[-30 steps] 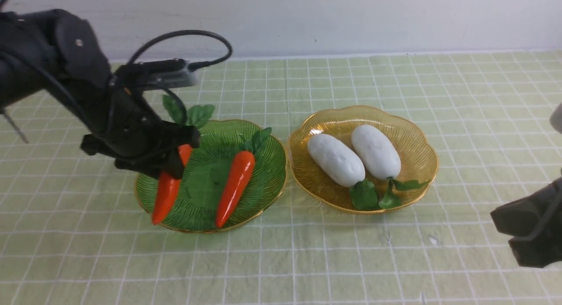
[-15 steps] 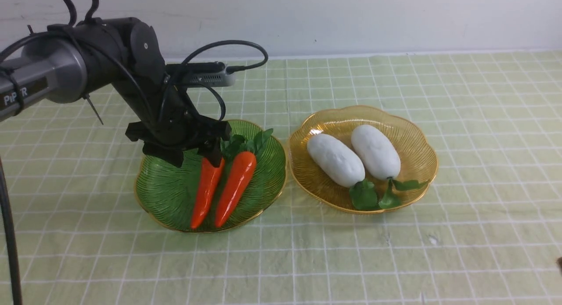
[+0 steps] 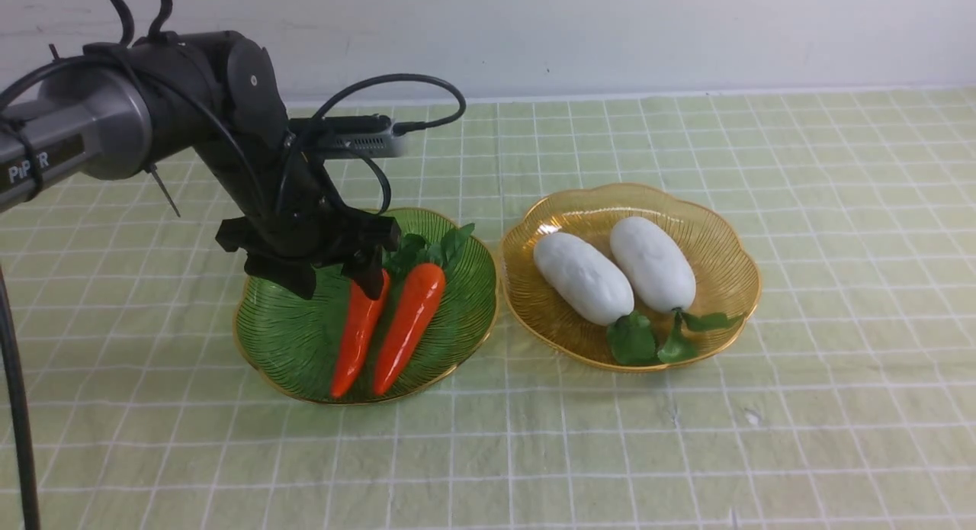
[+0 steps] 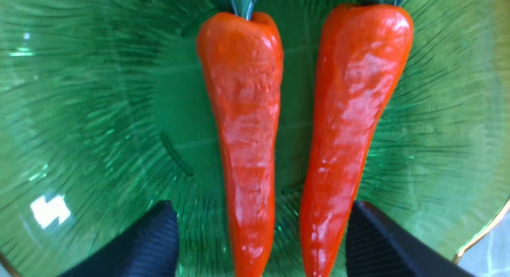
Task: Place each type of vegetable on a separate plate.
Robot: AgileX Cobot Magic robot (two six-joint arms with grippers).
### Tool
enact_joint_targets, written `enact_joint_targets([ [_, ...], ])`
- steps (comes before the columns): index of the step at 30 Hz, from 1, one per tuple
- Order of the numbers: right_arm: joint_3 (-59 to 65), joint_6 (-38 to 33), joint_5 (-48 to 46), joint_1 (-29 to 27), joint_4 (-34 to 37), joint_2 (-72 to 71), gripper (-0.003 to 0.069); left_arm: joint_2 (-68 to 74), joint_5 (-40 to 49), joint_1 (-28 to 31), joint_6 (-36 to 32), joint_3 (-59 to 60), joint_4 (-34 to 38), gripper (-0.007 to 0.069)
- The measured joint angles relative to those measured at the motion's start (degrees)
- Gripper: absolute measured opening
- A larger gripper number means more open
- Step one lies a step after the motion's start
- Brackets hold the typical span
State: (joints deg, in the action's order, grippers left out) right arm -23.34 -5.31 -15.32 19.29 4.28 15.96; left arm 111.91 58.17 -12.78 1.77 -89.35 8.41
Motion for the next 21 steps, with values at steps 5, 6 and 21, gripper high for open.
enact_joint_targets([
  [5,3.44,0.05,4.30,0.00,0.00,0.00,-0.0014,0.00,1.59,0.00,-1.19,0.00,-0.05,0.0288],
  [6,3.91,0.05,4.30,0.00,0.00,0.00,-0.0014,0.00,1.81,0.00,-1.25,0.00,-0.19,0.0232],
  [21,7.53,0.16,0.94,0.00,0.00,0.00,-0.0014,0.13,11.83,0.00,-1.42,-15.98,-0.39,-0.0008],
])
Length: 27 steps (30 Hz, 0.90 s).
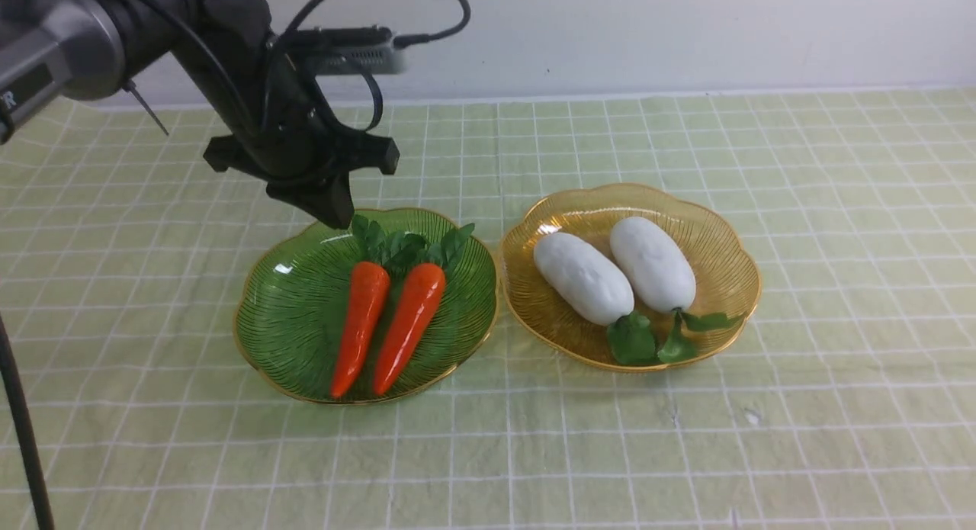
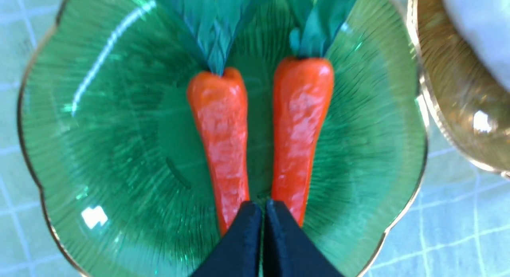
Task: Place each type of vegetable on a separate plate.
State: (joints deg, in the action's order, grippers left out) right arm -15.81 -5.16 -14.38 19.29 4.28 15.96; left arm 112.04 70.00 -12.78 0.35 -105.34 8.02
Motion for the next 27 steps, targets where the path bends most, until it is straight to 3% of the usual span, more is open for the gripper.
enact_joint_targets([
  [6,1.18,0.00,-1.69,-0.28,0.00,-3.76,-0.0014,0.21,0.52,0.00,0.00,-0.74,0.00,-0.0008],
  [14,11.52,0.00,-1.58,-10.57,-0.05,-11.52,-0.0014,1.17,0.52,0.00,0.00,-0.74,0.00,-0.0008],
  [18,17.04,0.05,-2.83,-13.18,-0.18,-14.97,-0.0014,1.17,0.52,0.00,0.00,-0.74,0.00,-0.0008],
  [27,17.30,0.05,-6.50,-13.73,-1.17,-16.34,-0.0014,0.36,0.57,0.00,0.17,-0.74,0.00,-0.0008],
])
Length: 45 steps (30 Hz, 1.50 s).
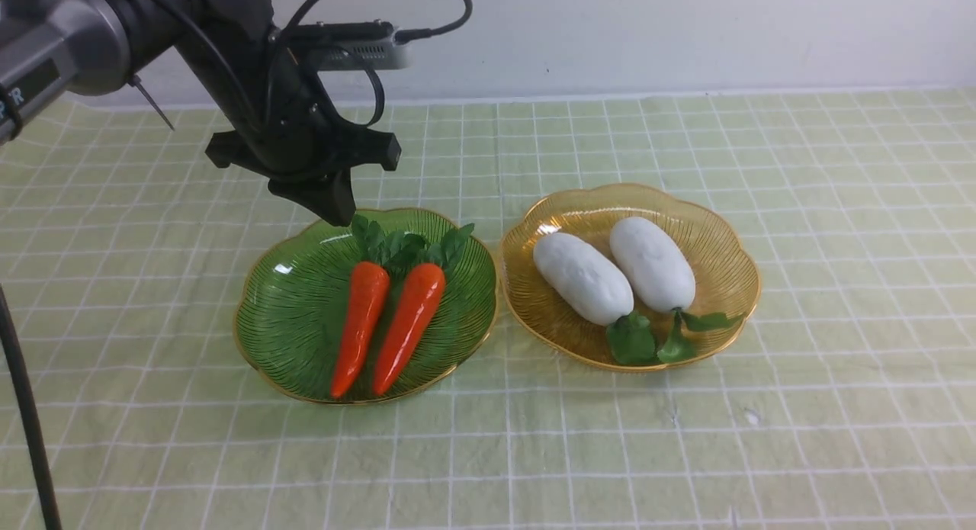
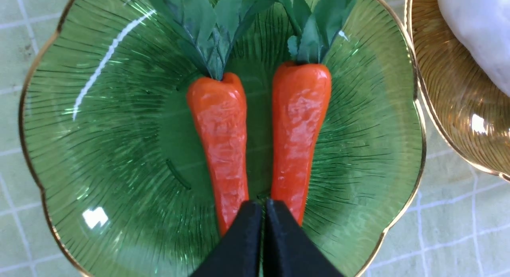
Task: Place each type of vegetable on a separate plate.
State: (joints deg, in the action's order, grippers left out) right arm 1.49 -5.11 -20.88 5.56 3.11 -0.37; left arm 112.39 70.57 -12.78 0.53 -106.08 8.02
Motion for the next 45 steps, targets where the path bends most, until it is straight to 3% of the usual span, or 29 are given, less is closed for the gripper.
enact_joint_targets([
  [16,-0.06,0.00,-0.31,-5.07,-1.19,0.00,-0.0014,-16.49,0.86,0.00,0.08,0.12,0.96,-0.0008],
  [32,-0.06,0.00,-0.31,-5.13,-1.31,0.00,-0.0014,-42.40,1.69,0.00,-4.50,15.00,-4.38,-0.0008],
  [40,-0.06,1.34,-0.31,-5.13,-1.31,0.00,-0.0014,-65.07,1.69,0.00,-4.64,35.53,-5.11,-0.0008],
  [45,-0.06,1.36,-0.31,-5.13,-1.37,0.00,-0.0014,-82.32,1.48,0.00,-4.10,51.54,-0.97,-0.0008],
])
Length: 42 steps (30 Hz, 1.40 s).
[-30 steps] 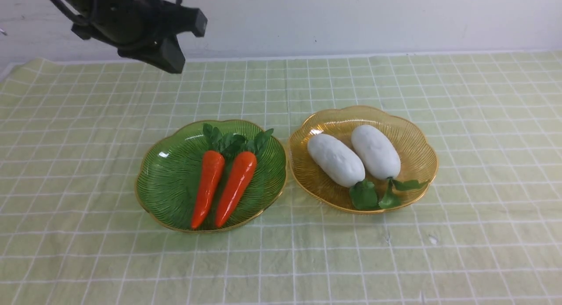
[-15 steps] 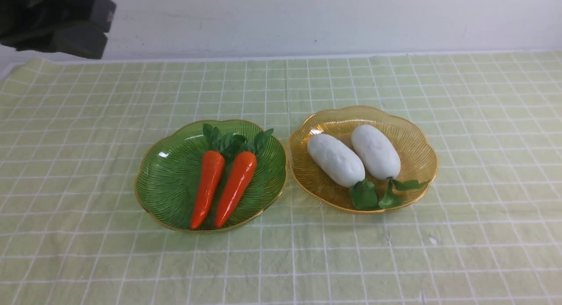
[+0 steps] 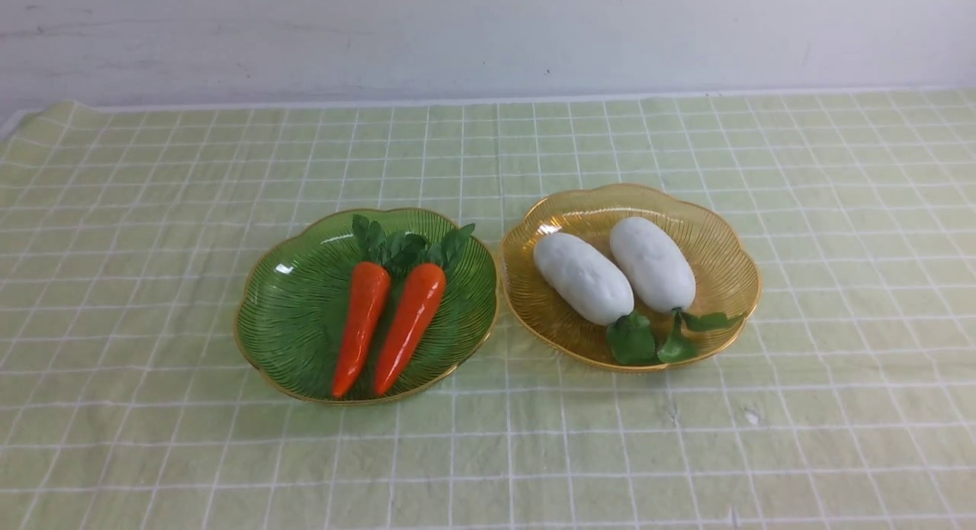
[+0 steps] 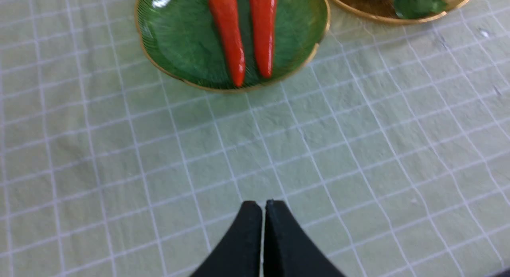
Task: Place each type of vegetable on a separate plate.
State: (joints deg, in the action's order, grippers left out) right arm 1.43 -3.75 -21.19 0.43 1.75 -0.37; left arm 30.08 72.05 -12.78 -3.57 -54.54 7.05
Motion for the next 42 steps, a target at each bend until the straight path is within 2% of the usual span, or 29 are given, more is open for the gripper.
enact_joint_targets([
  [3,0.00,0.05,-0.05,0.00,0.00,0.00,-0.0014,-6.90,-4.57,0.00,0.50,7.59,1.42,-0.0008],
  [12,0.00,0.05,-0.05,0.00,0.00,-0.04,-0.0014,-24.20,-40.82,0.00,1.39,28.52,0.18,-0.0008],
  [16,0.00,0.05,-0.05,0.00,0.00,-0.04,-0.0014,-26.74,-52.96,0.00,1.39,34.79,-0.06,-0.0008],
  [18,0.00,0.05,-0.05,0.00,0.00,-0.04,-0.0014,-26.76,-56.12,0.00,1.39,36.97,-0.06,-0.0008],
  [33,0.00,0.06,-0.05,0.00,0.00,-0.04,-0.0014,-27.57,-56.55,0.18,1.33,46.64,-1.94,-0.0008],
  [37,0.00,0.06,-0.05,0.00,0.00,-0.04,-0.0014,-30.60,-54.38,3.77,1.55,52.23,-4.11,-0.0008],
  [42,0.00,0.06,-0.05,0.00,0.00,-0.04,-0.0014,-30.66,-52.68,11.26,1.81,56.12,-4.46,-0.0008],
])
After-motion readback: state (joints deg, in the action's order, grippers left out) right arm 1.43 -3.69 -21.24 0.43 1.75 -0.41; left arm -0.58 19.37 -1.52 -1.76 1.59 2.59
